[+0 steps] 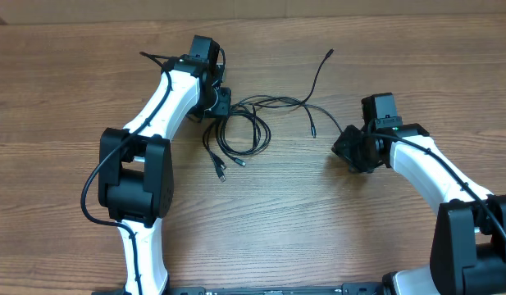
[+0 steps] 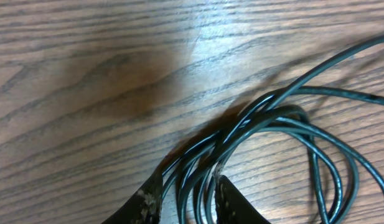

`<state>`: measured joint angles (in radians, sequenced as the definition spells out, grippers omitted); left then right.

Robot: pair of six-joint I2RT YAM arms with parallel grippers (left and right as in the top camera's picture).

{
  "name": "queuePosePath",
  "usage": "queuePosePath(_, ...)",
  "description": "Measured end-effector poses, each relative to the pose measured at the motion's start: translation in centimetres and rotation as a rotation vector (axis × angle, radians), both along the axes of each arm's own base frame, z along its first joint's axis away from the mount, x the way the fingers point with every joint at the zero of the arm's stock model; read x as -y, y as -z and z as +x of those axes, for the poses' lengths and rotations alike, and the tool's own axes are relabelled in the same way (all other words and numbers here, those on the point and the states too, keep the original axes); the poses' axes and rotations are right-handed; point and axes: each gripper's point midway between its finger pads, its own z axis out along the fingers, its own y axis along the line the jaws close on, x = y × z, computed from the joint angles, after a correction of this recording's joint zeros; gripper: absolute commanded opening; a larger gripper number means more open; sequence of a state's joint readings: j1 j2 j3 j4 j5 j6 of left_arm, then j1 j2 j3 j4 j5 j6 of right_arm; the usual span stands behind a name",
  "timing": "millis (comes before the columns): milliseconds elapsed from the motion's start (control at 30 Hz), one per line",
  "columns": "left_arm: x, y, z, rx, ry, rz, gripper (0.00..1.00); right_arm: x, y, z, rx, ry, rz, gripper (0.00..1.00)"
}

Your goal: Untangle cables

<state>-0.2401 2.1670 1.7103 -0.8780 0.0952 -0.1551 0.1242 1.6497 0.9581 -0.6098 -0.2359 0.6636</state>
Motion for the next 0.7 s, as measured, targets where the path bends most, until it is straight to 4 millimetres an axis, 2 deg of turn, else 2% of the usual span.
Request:
queuePosePath(200,0.4,-0.1,0.2,0.008,0.005,-0.019,0.33,-3.2,-1.5,1.4,0.081,-0.063,0.138,0.47)
queuePosePath(300,0.4,-0.1,0.2,0.008,0.006,-0.022,0.35,-5.1,-2.1,1.6,0.105,-0.098,0.173,0.47)
queuePosePath(467,0.4,0.0,0.2,0.007,0.006,-0.022,0.37,-9.6,-2.8,2.0,0.174,-0.190,0.222,0.46)
queuePosePath(567,0.4,0.0,0.1,0.006,0.006,-0.022,0.37,-12.5,-1.9,1.4,0.170,-0.234,0.232,0.48)
queuePosePath(600,0.4,0.1,0.1,0.004,0.005,-0.021,0.35,-13.0,-1.5,1.3,0.165,-0.232,0.228,0.49)
queuePosePath(633,0.4,0.2,0.0,0.001,0.005,-0.019,0.33,-14.1,-0.4,1.1,0.155,-0.235,0.217,0.49)
queuePosePath(700,0.2,0.3,-0.3,-0.011,0.005,-0.013,0.36,-14.5,0.5,1.1,0.148,-0.231,0.205,0.45)
